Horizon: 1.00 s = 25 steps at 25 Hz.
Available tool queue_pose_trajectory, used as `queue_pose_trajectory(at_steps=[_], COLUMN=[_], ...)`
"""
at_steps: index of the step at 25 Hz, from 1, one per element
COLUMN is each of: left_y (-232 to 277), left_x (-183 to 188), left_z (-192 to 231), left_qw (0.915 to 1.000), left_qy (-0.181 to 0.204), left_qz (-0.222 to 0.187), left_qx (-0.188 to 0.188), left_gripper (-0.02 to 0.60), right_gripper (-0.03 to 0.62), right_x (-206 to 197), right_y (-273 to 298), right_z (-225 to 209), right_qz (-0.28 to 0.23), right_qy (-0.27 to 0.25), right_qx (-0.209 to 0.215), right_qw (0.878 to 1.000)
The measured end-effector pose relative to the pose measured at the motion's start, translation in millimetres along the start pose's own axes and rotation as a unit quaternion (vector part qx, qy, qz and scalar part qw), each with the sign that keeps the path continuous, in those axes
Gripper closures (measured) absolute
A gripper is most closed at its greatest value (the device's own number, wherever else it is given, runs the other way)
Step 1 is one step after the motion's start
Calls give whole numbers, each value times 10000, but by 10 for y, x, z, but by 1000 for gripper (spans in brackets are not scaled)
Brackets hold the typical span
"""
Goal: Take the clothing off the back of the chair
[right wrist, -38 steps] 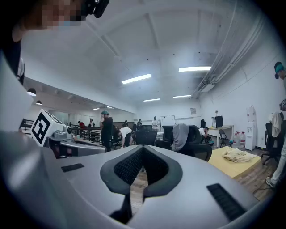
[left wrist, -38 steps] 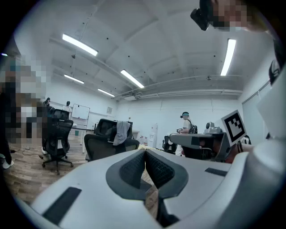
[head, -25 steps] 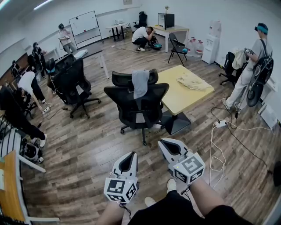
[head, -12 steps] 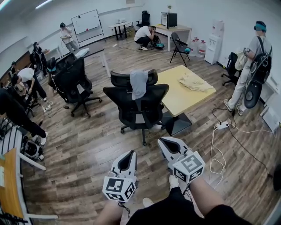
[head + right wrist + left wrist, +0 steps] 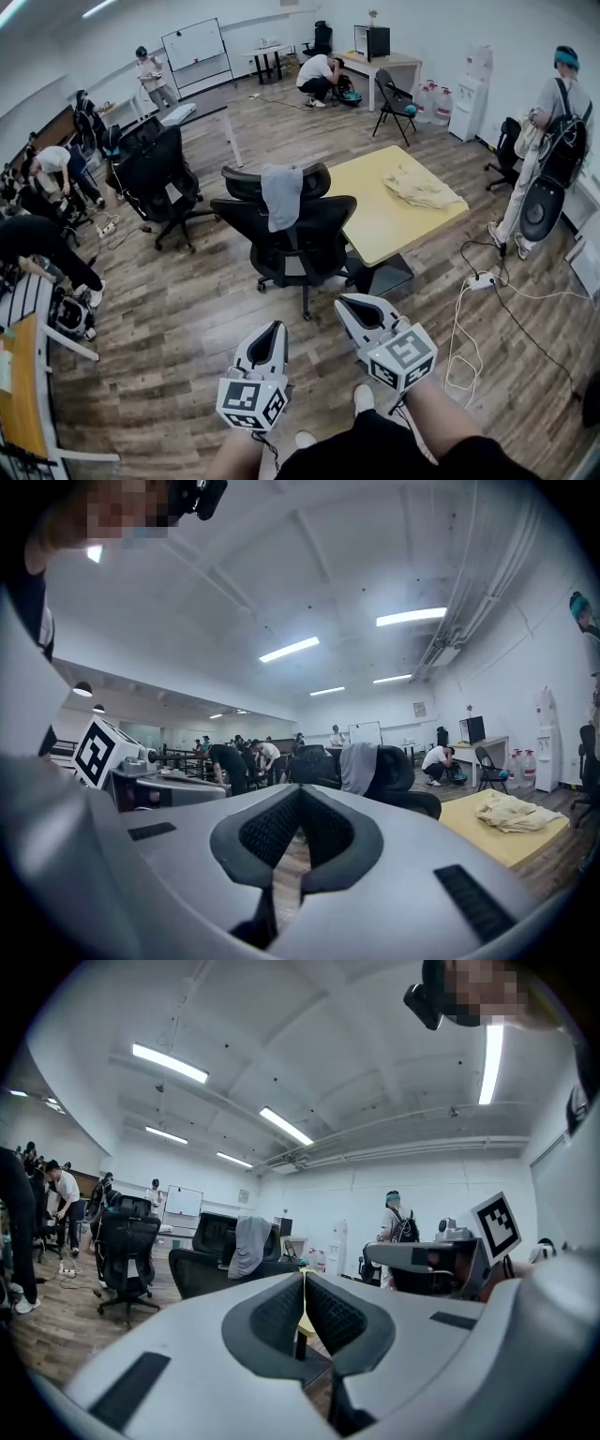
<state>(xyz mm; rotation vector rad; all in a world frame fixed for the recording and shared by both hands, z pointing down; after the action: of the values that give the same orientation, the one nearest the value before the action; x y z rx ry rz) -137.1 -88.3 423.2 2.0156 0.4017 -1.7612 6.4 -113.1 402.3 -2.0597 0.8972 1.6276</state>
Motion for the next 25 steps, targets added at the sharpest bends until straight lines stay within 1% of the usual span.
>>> queue_pose_trajectory(at_steps=[6, 12, 16, 20, 22, 25], left_y=[511, 913, 1120, 1296, 1360, 1437], left_x=[72, 161, 257, 299, 326, 385], left_z=[-46, -120, -176, -225, -239, -212], left_qw=[9996, 9985, 9976, 9957, 9946, 9927], left_qy=[35, 94, 106, 164, 221, 295], left_qz=[13, 46, 70, 126, 150, 151], left_qx=[266, 536, 677, 901, 1002, 1157], left_gripper=[563, 560, 474, 369, 336, 310], right_gripper=[582, 582, 582, 582, 582, 582], right_x=[113, 199, 302, 312, 314, 340], right_y=[103, 150, 141, 123, 120, 138], right_z=[-532, -975, -1164, -1330, -1391, -1452], right_qz=[16, 30, 52, 94, 117, 157], right_qy=[9, 50, 54, 31, 24, -4], right_qx=[219, 419, 564, 758, 842, 947], right_qw=[9998, 9991, 9984, 9971, 9964, 9954])
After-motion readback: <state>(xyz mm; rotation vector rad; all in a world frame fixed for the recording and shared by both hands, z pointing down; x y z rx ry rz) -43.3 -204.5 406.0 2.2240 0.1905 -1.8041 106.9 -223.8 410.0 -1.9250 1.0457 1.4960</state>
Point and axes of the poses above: the fingertips, and each gripper's own axes: y forward along the fingers, z to its left, x out of its top, the point moved 3 cm from there along -y, backward along the fingers, and after that the axes turned 12 degrees about y, right-handed, at the moved point
